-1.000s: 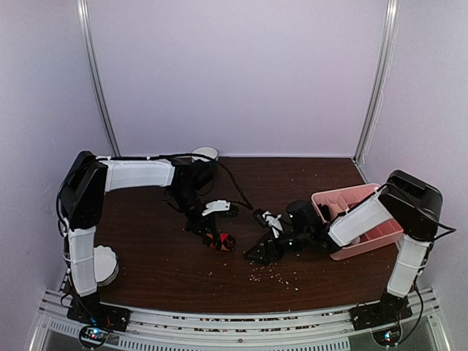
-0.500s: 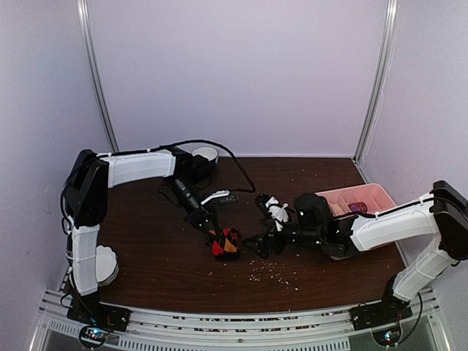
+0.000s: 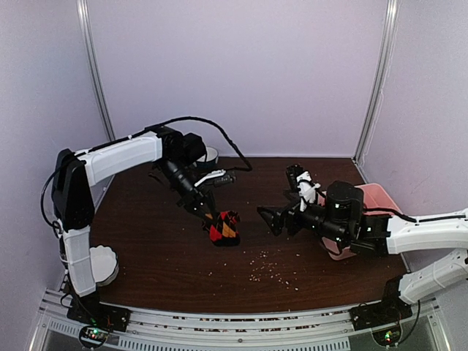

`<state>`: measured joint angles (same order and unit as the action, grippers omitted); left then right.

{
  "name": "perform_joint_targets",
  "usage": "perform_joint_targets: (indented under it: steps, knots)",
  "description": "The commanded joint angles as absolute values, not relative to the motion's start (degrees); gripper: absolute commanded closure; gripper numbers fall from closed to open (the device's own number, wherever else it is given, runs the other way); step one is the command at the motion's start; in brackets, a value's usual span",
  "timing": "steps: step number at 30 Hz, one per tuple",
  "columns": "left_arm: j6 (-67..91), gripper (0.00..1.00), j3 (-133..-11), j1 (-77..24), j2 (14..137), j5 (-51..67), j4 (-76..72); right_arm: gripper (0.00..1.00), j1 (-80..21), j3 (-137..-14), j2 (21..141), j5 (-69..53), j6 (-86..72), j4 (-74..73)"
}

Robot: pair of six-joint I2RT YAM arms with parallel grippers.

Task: Roll the socks
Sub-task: Roll the sock.

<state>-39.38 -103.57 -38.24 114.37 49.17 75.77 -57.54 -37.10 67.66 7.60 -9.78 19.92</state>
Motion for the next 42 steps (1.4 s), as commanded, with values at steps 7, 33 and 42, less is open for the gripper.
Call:
perform_joint_targets:
  steps: [7, 33, 42]
  knots:
    - [-42.70, 1.00, -106.19, -37.80, 112.60, 52.08, 83.57, 0.01, -60.19, -49.50, 78.79, -18.95, -9.62, 15.47]
    - [-41.35, 0.02, -105.96, -38.02, 101.42, 44.75, 77.73, 1.00, -58.89, -57.03, 86.90, -19.76, -21.06, 17.80]
    - [-35.68, 0.02, -99.05, -42.98, 91.02, 18.73, 57.95, 1.00, -59.30, -58.01, 86.58, -6.55, -31.02, 20.44]
